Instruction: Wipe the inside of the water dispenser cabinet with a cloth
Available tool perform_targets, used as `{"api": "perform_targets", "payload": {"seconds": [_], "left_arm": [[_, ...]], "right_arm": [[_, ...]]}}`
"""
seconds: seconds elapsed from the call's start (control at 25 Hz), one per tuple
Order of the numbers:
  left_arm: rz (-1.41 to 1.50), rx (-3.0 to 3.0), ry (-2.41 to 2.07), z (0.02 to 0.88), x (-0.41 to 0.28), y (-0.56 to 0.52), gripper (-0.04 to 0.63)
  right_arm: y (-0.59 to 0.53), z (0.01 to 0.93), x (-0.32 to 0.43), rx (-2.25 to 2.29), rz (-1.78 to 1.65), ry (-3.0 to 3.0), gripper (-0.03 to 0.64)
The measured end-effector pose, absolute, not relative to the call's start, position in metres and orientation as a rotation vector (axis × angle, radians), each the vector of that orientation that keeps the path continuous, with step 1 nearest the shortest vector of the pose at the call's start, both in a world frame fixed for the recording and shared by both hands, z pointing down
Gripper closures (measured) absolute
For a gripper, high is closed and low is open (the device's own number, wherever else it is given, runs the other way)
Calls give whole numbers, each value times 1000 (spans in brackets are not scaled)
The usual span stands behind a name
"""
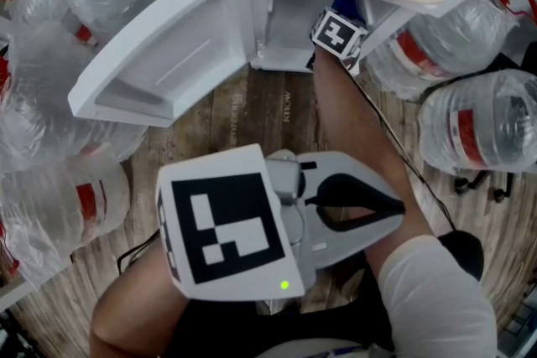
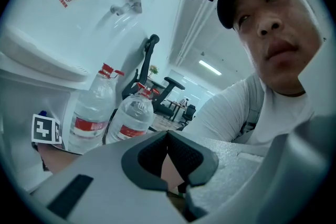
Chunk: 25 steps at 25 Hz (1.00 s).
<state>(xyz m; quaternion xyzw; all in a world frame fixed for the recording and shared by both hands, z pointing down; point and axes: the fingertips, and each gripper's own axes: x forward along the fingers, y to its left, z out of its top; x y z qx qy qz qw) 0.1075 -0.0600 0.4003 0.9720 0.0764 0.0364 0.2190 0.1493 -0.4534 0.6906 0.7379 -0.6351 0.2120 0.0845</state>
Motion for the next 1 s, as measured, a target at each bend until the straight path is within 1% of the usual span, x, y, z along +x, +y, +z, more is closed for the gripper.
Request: {"api": "perform_targets", "payload": {"seconds": [0.4,0.56,0.68,0.8,1.0], "left_arm": [[95,2668,234,405,107,-62,592],[95,2660,235,406,106,-62,592],[91,2661,240,405,106,-61,592],[90,2665,247,403,106,-60,592],[100,2684,248,401,105,-55,592]], "right_arm": [[-405,688,164,2240,597,-1841,541],[-369,692,183,2305,659,-1774,541],[-353,698,183,2302,681,-1773,541],[-356,698,170,2273,660,-1805,541],[-404,691,142,2222,613,-1890,541]]}}
